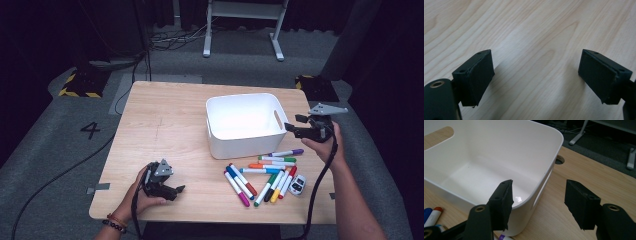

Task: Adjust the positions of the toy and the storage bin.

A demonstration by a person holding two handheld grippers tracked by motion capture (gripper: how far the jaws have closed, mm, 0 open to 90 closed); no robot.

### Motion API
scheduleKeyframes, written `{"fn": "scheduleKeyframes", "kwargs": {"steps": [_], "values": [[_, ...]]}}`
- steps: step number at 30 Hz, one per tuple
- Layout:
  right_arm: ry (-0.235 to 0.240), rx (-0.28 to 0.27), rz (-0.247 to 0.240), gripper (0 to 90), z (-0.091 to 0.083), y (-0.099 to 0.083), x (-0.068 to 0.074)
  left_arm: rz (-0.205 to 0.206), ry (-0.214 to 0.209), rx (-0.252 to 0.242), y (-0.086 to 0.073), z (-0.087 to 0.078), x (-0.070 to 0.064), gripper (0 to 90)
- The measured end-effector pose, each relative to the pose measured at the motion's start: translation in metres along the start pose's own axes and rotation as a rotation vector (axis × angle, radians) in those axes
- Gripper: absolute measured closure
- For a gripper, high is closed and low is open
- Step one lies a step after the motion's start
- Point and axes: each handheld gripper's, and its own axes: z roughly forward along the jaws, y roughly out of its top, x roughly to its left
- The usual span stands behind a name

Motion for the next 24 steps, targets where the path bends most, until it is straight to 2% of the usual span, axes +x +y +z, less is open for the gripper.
{"fn": "scheduleKeyframes", "kwargs": {"steps": [2, 3, 4, 6, 7, 8, 9, 10, 13, 15, 16, 17, 18, 20, 22, 24], "values": [[0.007, -0.034, 0.016, 38.8, -0.008, -0.005, -0.001, 0.011, 0.001, 0.001, 0.001, 0.001, -0.003, 13.4], [0.002, -0.041, 0.014, 37.5, -0.013, -0.007, 0.000, 0.023, -0.026, -0.001, 0.004, 0.004, -0.012, 13.5], [0.002, -0.041, 0.014, 37.5, -0.013, -0.007, 0.000, 0.023, -0.026, -0.001, 0.004, 0.004, -0.012, 13.9], [-0.003, -0.061, -0.007, 37.7, -0.021, -0.011, 0.001, 0.068, -0.051, 0.003, 0.007, 0.007, -0.021, 14.5], [0.000, -0.055, -0.008, 37.6, -0.025, -0.014, 0.002, 0.076, -0.072, 0.002, 0.010, 0.010, -0.028, 15.0], [0.000, -0.055, -0.008, 37.6, -0.025, -0.014, 0.002, 0.076, -0.072, 0.002, 0.010, 0.010, -0.028, 15.3], [0.011, -0.058, -0.013, 37.8, -0.030, -0.019, 0.003, 0.105, -0.094, -0.005, 0.013, 0.013, -0.035, 16.5], [0.012, -0.055, -0.010, 37.7, -0.031, -0.021, 0.003, 0.107, -0.099, -0.011, 0.015, 0.015, -0.039, 18.1], [-0.004, -0.053, -0.014, 37.7, -0.034, -0.029, 0.004, 0.131, -0.120, -0.017, 0.020, 0.020, -0.046, 22.0], [-0.007, -0.055, 0.004, 37.9, -0.037, -0.039, 0.002, 0.144, -0.148, -0.024, 0.025, 0.025, -0.056, 22.0], [-0.010, -0.049, 0.022, 37.9, -0.039, -0.048, -0.001, 0.136, -0.161, -0.028, 0.029, 0.030, -0.063, 21.9], [-0.010, -0.049, 0.022, 37.9, -0.039, -0.048, -0.001, 0.136, -0.161, -0.028, 0.029, 0.030, -0.063, 21.8], [-0.013, -0.039, 0.036, 38.0, -0.041, -0.057, -0.004, 0.157, -0.178, -0.022, 0.034, 0.034, -0.067, 21.7], [-0.014, -0.033, 0.040, 38.0, -0.040, -0.062, -0.006, 0.157, -0.186, -0.019, 0.036, 0.036, -0.070, 21.4], [-0.018, 0.000, 0.041, 38.1, -0.039, -0.071, -0.008, 0.170, -0.187, -0.020, 0.042, 0.042, -0.074, 19.8], [-0.008, 0.056, 0.031, 38.2, -0.032, -0.086, -0.009, 0.172, -0.187, -0.015, 0.050, 0.049, -0.079, 17.1]]}}
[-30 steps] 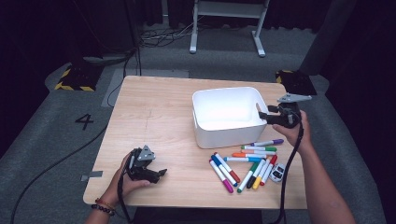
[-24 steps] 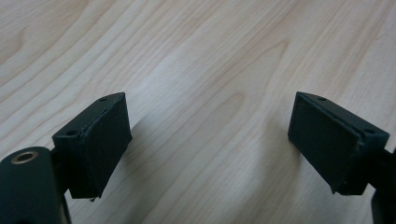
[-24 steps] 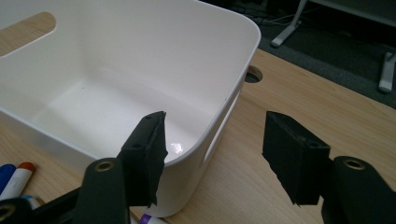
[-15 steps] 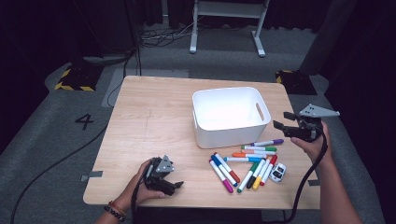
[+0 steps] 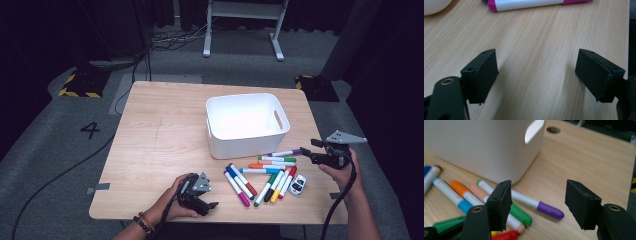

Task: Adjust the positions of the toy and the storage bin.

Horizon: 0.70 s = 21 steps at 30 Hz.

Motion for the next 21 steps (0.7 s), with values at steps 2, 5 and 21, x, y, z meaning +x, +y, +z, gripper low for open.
{"fn": "scheduleKeyframes", "kwargs": {"steps": [2, 5, 21], "values": [[0.010, 0.037, -0.006, 38.2, 0.007, -0.010, 0.000, -0.004, 0.002, 0.009, 0.006, 0.005, -0.002, 15.4], [0.016, 0.086, 0.006, 38.0, 0.018, -0.024, -0.001, -0.014, 0.019, 0.006, 0.012, 0.012, -0.003, 11.5], [0.054, 0.087, 0.077, 37.6, 0.036, -0.047, -0.006, 0.014, -0.034, 0.005, 0.041, 0.038, -0.028, 33.0]]}}
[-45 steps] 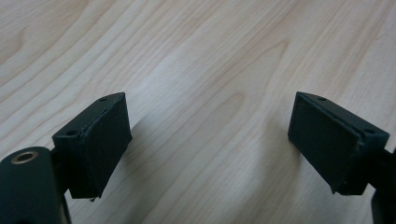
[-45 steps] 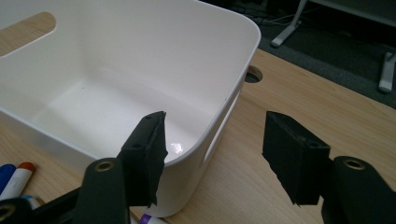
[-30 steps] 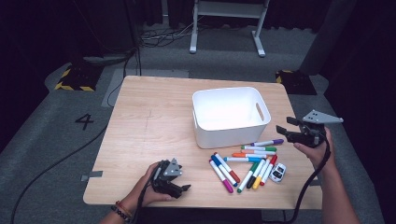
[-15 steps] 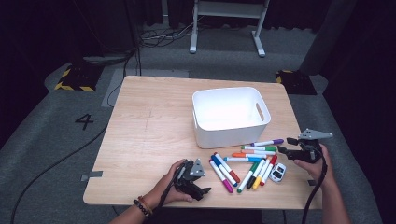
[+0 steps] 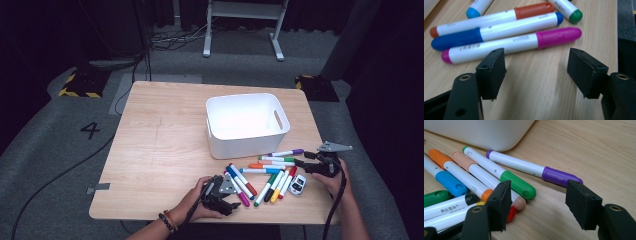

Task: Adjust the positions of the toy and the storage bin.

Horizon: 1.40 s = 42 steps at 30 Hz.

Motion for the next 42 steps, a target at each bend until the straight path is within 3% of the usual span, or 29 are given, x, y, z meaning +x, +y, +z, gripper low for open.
{"fn": "scheduleKeyframes", "kwargs": {"steps": [1, 3, 6, 7, 8, 9, 12, 14, 15, 16, 17, 18, 22, 30, 35, 37, 42], "values": [[0.002, 0.001, -0.005, 37.7, 0.000, 0.000, 0.000, 0.008, 0.021, -0.024, 0.005, 0.005, 0.001, 33.9], [0.003, -0.002, -0.001, 37.7, 0.000, -0.001, 0.000, -0.005, 0.030, -0.018, 0.007, 0.007, 0.000, 34.7], [0.002, -0.005, 0.012, 37.7, 0.001, -0.002, -0.001, -0.028, 0.075, -0.026, 0.013, 0.013, 0.000, 34.0], [0.003, -0.006, 0.004, 37.8, 0.001, -0.003, -0.001, -0.067, 0.088, -0.016, 0.015, 0.016, -0.001, 32.6], [0.009, -0.009, 0.008, 37.8, 0.001, -0.003, -0.001, -0.065, 0.096, -0.020, 0.017, 0.017, 0.000, 32.2], [0.013, -0.012, 0.009, 37.8, 0.001, -0.003, -0.001, -0.051, 0.094, -0.022, 0.018, 0.018, 0.002, 31.8], [0.016, -0.017, 0.008, 37.8, 0.000, -0.004, -0.001, -0.096, 0.107, -0.012, 0.021, 0.021, 0.003, 29.5], [0.016, -0.017, 0.011, 37.8, 0.000, -0.004, -0.001, -0.074, 0.117, -0.021, 0.022, 0.022, 0.005, 29.1], [0.016, -0.020, 0.014, 37.8, 0.000, -0.004, -0.001, -0.048, 0.117, 0.004, 0.025, 0.022, 0.009, 28.8], [0.017, -0.022, 0.018, 37.8, 0.000, -0.004, -0.001, -0.088, 0.124, -0.025, 0.025, 0.025, 0.007, 28.4], [0.017, -0.023, 0.018, 37.8, 0.000, -0.004, 0.000, -0.058, 0.124, -0.004, 0.025, 0.024, 0.009, 28.2], [0.017, -0.023, 0.018, 37.8, 0.000, -0.004, 0.000, -0.058, 0.124, -0.004, 0.025, 0.024, 0.009, 27.9], [0.018, -0.027, -0.013, 37.8, -0.002, -0.003, 0.002, -0.097, 0.118, -0.032, 0.023, 0.024, 0.011, 25.6], [0.033, -0.058, -0.035, 38.1, -0.007, 0.004, 0.013, -0.078, 0.090, -0.011, 0.001, 0.002, 0.024, 19.2], [0.062, -0.088, -0.085, 41.8, -0.014, 0.015, 0.030, -0.100, 0.114, -0.006, -0.025, -0.024, 0.039, 15.5], [0.066, -0.093, -0.093, 42.8, -0.015, 0.017, 0.034, -0.091, 0.122, 0.005, -0.032, -0.031, 0.043, 15.4], [0.119, -0.116, -0.152, 48.1, -0.022, 0.027, 0.055, -0.108, 0.139, 0.017, -0.061, -0.061, 0.059, 15.1]]}}
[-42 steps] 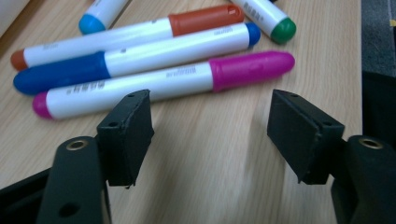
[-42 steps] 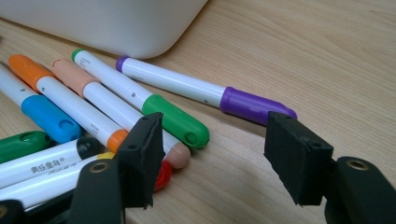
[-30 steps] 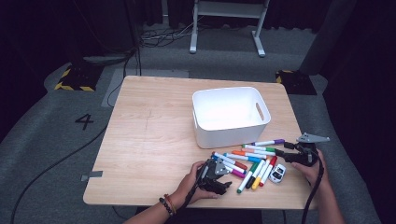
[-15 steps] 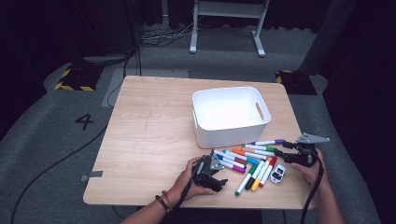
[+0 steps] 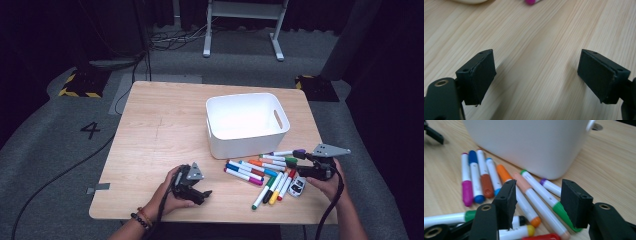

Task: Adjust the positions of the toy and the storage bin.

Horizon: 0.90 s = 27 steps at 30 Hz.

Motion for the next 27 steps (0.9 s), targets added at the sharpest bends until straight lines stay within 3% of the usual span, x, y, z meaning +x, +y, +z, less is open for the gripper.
{"fn": "scheduleKeyframes", "kwargs": {"steps": [8, 12, 14, 18, 19, 22, 27], "values": [[0.080, 0.005, -0.059, 50.1, 0.005, 0.012, 0.030, 0.023, -0.007, 0.004, -0.032, -0.030, 0.018, 12.9], [0.142, 0.033, -0.119, 52.2, 0.019, 0.019, 0.055, -0.006, 0.010, 0.000, -0.048, -0.044, 0.026, 12.9], [0.155, 0.038, -0.129, 53.3, 0.022, 0.020, 0.060, -0.010, 0.015, -0.001, -0.050, -0.046, 0.027, 12.9], [0.236, 0.089, -0.188, 55.8, 0.040, 0.021, 0.084, -0.006, 0.013, 0.001, -0.057, -0.053, 0.032, 13.1], [0.236, 0.089, -0.188, 55.8, 0.040, 0.021, 0.084, -0.004, 0.018, -0.004, -0.057, -0.053, 0.033, 13.1], [0.268, 0.156, -0.214, 60.1, 0.055, 0.017, 0.091, -0.010, 0.022, -0.001, -0.058, -0.053, 0.032, 13.1], [0.264, 0.211, -0.253, 60.8, 0.067, 0.013, 0.092, -0.009, 0.023, -0.002, -0.057, -0.053, 0.032, 13.1]]}}
